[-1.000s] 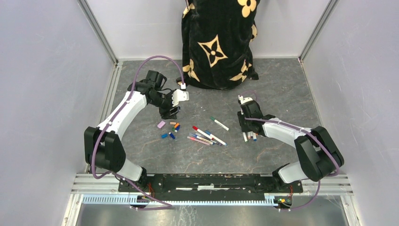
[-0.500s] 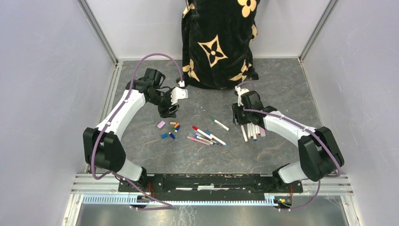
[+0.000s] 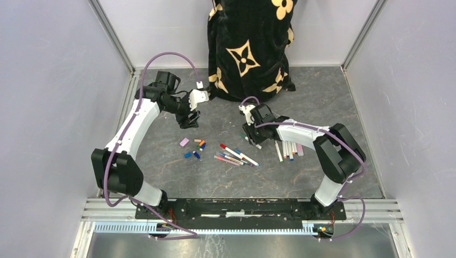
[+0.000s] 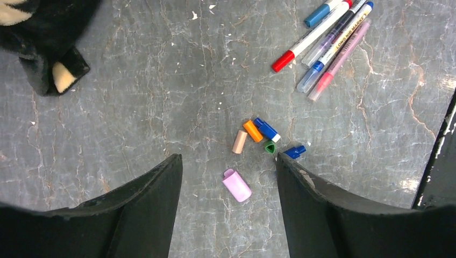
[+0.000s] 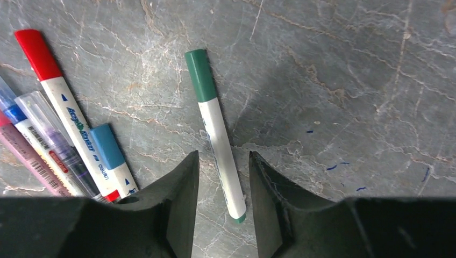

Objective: Open the pen caps

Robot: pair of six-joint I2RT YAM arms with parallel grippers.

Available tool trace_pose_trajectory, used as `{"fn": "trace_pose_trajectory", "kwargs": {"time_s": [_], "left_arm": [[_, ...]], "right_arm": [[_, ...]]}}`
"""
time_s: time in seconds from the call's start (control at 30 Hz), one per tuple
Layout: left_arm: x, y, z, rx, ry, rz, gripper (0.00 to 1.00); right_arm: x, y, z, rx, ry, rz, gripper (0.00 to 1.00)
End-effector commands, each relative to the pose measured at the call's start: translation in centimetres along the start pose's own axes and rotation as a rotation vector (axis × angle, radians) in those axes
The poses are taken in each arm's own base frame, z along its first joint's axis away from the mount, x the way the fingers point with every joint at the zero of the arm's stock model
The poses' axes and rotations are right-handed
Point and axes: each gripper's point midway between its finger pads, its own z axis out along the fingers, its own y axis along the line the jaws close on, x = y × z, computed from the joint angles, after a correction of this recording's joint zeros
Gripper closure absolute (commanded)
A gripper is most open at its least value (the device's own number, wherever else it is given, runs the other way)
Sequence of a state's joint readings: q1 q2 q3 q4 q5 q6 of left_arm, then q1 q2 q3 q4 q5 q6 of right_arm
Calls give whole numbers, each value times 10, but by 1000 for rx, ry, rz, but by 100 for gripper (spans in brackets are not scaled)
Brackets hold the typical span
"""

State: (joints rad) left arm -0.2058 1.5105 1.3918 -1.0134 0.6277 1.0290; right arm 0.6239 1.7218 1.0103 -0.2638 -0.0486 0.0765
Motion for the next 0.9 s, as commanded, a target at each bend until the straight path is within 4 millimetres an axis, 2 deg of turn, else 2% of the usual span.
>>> {"fn": "trace_pose_trajectory", "kwargs": {"time_s": [0.0, 0.17, 0.2, 0.23, 0.27, 0.3, 0.33, 0.37, 0.47, 0.6, 0.7, 0.87], "left_arm": [[-22, -7, -18, -3, -86, -28, 29], [-27, -16, -15, 45, -124, -18, 27], [-27, -19, -14, 61, -130, -20, 6], [-26, -22, -12, 79, -137, -14, 1], [-25, -26, -9, 98, -146, -3, 0], [-25, -29, -7, 119, -157, 4, 0], [-24, -33, -5, 138, -169, 6, 0], [-25, -37, -3, 157, -184, 15, 0], [-28, -47, 1, 211, -214, 26, 0], [-32, -59, 8, 265, -206, 81, 0], [-30, -71, 16, 309, -163, 143, 0], [-20, -90, 33, 360, -58, 239, 0]], "right_arm": [[-5, -4, 7, 25, -21, -49, 59], [12, -3, 14, 21, 4, -55, 70], [14, -3, 14, 18, 6, -57, 72], [17, -3, 15, 18, 8, -59, 75], [19, -3, 15, 18, 9, -59, 82], [19, -2, 13, 15, 3, -59, 95], [17, -1, 11, 8, -2, -56, 100], [13, 1, 8, -3, -12, -54, 100], [-11, 20, -11, -104, -76, -50, 100], [-42, 66, -47, -369, -135, -42, 100], [-48, 97, -70, -561, -126, -47, 100], [-45, 129, -93, -790, -101, -26, 100]]}}
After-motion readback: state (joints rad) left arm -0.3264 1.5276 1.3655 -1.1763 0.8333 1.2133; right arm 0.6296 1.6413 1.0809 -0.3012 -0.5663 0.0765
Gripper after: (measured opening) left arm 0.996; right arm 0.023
